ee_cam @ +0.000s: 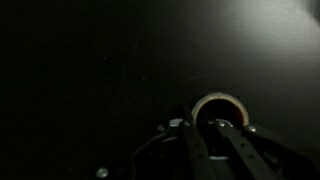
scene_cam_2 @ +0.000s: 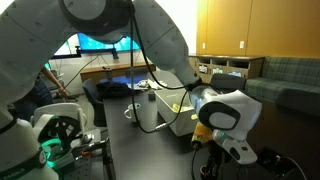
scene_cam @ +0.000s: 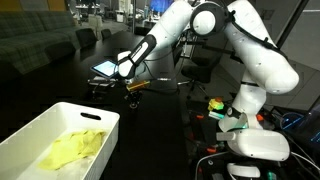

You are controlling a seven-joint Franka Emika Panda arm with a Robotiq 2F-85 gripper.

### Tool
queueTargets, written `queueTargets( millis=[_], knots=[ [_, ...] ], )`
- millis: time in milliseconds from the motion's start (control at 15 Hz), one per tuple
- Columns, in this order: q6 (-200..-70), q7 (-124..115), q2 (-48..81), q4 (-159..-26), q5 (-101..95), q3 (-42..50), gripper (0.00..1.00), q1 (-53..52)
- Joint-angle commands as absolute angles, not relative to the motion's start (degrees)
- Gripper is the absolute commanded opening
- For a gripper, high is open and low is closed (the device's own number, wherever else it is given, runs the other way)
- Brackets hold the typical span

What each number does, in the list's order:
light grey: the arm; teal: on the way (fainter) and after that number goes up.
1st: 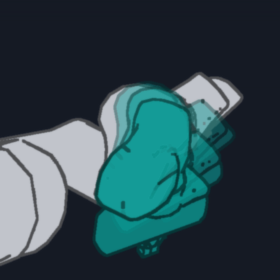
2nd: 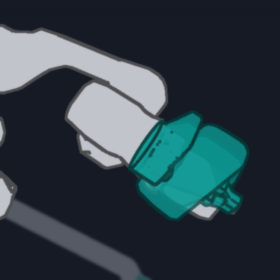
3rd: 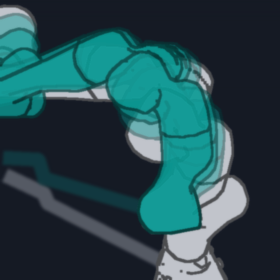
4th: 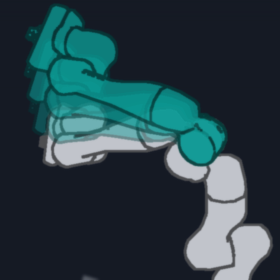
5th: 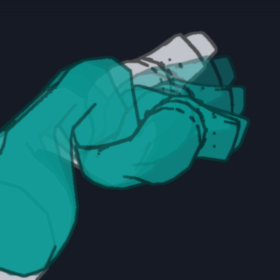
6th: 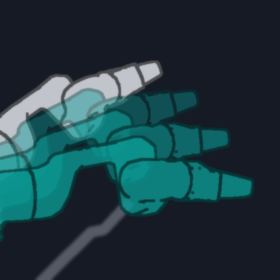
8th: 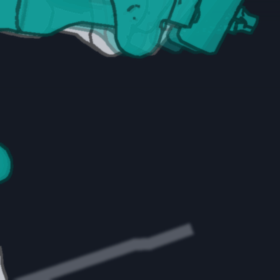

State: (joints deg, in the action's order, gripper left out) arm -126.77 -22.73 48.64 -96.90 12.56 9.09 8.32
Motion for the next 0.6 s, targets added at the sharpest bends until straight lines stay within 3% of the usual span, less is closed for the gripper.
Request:
queueTargets(
  millis=[0, 533],
  knots=[
    [-126.7, -22.3, 47.5, -98.4, 12.2, 9.5, 0.13, 8.0],
    [-127.9, -23.3, 38.1, -111.4, 7.3, 10.6, 0.12, 2.9]
  ],
)
